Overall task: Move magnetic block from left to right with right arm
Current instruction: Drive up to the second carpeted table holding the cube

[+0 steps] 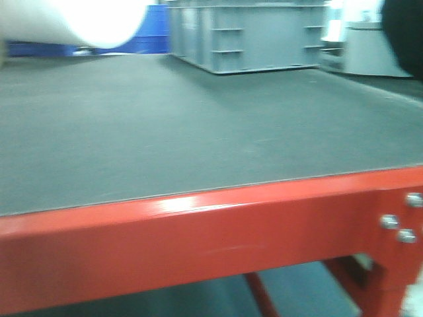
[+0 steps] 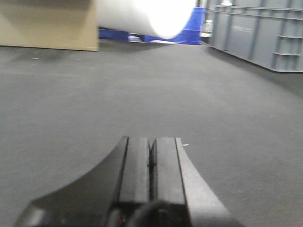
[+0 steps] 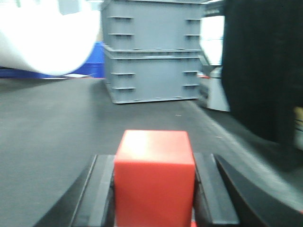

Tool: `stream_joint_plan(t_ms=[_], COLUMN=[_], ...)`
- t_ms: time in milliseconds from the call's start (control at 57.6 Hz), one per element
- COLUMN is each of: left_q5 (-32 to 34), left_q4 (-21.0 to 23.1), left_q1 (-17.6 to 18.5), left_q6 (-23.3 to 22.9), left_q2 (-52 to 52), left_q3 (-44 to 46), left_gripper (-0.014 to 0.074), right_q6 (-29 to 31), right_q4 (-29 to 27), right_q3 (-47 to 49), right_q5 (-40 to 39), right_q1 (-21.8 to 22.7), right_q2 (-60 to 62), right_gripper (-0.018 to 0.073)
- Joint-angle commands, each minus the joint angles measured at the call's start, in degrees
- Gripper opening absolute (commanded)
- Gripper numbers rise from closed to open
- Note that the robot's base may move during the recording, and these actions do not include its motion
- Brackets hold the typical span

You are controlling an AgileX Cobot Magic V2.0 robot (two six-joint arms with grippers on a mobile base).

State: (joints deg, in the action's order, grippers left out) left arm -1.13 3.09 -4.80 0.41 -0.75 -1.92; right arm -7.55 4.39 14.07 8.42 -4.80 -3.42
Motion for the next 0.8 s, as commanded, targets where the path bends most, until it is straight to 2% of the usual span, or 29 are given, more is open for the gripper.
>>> stream_joint_plan(t_ms=[0,781], left_q5=[4.4,4.4], left_q4=[0.1,0.1], left_q1=[0.0,0.0], left_q6=[-0.4,-0.4], left_q2=[-0.4,-0.4], left_q3=[-0.3,-0.3], left_gripper=[-0.0126,-0.0126], right_q6=[0.2,0.2], right_q4=[0.5,0.5], right_q3=[1.8,1.8], right_q5=[-4.9,-4.9], right_q1=[0.2,0.2], right_q2=[-1.2,-1.2], right_gripper=[0.0278,0.0278])
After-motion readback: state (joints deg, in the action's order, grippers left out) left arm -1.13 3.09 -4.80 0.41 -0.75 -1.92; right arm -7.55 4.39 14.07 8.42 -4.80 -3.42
